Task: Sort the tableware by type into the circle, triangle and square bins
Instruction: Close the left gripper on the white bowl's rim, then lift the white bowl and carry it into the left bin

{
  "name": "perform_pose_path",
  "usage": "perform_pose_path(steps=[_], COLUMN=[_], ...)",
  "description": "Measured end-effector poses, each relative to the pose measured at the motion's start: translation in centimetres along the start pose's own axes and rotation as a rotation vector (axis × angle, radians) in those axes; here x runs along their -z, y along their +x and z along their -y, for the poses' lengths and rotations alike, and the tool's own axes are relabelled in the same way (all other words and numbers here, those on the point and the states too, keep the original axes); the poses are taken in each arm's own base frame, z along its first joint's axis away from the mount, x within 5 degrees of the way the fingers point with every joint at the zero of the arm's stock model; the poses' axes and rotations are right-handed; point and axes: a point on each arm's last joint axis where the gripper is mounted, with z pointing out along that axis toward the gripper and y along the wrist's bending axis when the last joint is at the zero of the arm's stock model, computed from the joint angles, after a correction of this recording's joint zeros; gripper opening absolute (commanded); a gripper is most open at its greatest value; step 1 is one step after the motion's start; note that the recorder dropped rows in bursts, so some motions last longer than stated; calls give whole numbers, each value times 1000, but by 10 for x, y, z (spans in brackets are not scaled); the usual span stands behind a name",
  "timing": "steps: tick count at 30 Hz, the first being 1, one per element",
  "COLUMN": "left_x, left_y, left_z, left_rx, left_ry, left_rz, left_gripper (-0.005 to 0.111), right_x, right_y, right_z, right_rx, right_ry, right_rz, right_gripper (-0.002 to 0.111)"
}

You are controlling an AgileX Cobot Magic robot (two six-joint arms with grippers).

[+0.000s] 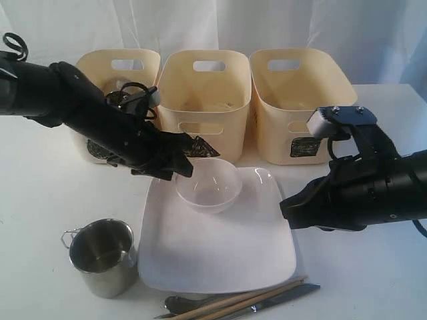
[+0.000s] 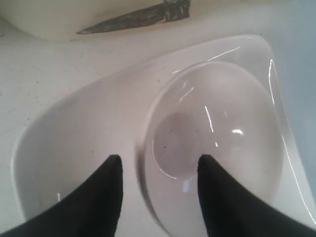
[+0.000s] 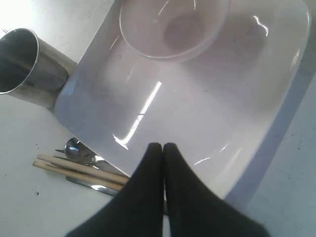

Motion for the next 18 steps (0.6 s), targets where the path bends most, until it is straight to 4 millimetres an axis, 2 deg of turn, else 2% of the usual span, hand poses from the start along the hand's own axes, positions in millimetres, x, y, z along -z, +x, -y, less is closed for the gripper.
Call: perform_pose_path(steps=[2,4,10,12,18], left_x=[-10,-16,-21,-21,-21], left_y=[2,4,5,5,7], left_z=[-1,-5,-8,-8,-8], left_rx=[26,51,63,64,65], left_ry=[-2,-7,-11,-13,-6], left_rz=[-19,-33,-43,-42,-61], left_gripper=[52,45,15,1,0], right_x=[0,0,0,0,0], right_y=[0,1,1,1,1], right_z=[0,-1,-2,-2,-2], right_rx=[1,1,-1,-1,-1], right_ry=[-4,-15,-20,-20,-20], right_rz=[-4,-11,-15,-15,-15], right_gripper=[0,0,0,0,0])
